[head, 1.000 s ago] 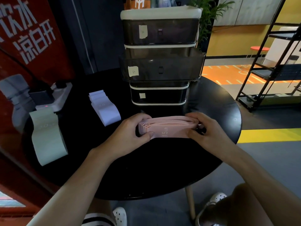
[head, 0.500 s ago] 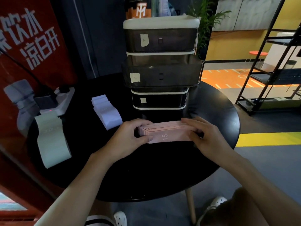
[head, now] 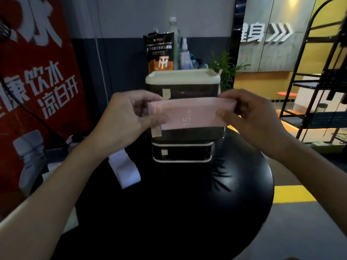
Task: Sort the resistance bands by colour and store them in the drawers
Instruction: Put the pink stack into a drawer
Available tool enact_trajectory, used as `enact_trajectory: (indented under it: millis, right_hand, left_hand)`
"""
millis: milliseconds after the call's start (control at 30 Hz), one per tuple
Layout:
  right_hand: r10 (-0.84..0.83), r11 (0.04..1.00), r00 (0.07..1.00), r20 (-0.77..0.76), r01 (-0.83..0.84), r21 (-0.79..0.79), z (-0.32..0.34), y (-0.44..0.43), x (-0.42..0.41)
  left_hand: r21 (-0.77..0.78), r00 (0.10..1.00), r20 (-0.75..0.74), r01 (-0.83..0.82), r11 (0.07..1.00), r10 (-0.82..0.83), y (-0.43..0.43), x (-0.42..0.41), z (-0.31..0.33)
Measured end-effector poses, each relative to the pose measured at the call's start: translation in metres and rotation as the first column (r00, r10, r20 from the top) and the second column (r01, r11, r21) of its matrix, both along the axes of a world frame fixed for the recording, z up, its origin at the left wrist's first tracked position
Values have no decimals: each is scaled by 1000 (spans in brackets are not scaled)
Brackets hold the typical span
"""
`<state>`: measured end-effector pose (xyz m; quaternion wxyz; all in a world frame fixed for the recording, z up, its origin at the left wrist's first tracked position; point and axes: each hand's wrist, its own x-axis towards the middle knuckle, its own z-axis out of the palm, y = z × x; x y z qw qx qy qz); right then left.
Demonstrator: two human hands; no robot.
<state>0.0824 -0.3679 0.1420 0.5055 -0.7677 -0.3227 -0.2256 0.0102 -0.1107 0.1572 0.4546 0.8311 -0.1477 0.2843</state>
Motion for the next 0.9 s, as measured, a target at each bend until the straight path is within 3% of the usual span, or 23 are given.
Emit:
enact_trajectory:
  millis: [100,267,400,667,900]
  right_hand:
    - [-50,997,999,7,50,-52,22,10,25]
    - [-114,987,980,-164,92,-135,17,26,66]
    - [-142,981,970,-200,111,-157,7,28,85]
    - [-188,959,934,-303,108,-262,1,31,97]
    - [-111,948,907,-406,-25,-316,9,33,89]
  left_hand:
    - [99,997,26,-77,992,75,9,32,20]
    - [259,987,-55,-129,957,148,24,74,15]
    - [340,974,-103,-156,927,202,26,91,4]
    - [463,937,-241,-119,878,254,32,106,-1]
    - [605,928,-327,59,794,180,33,113,8]
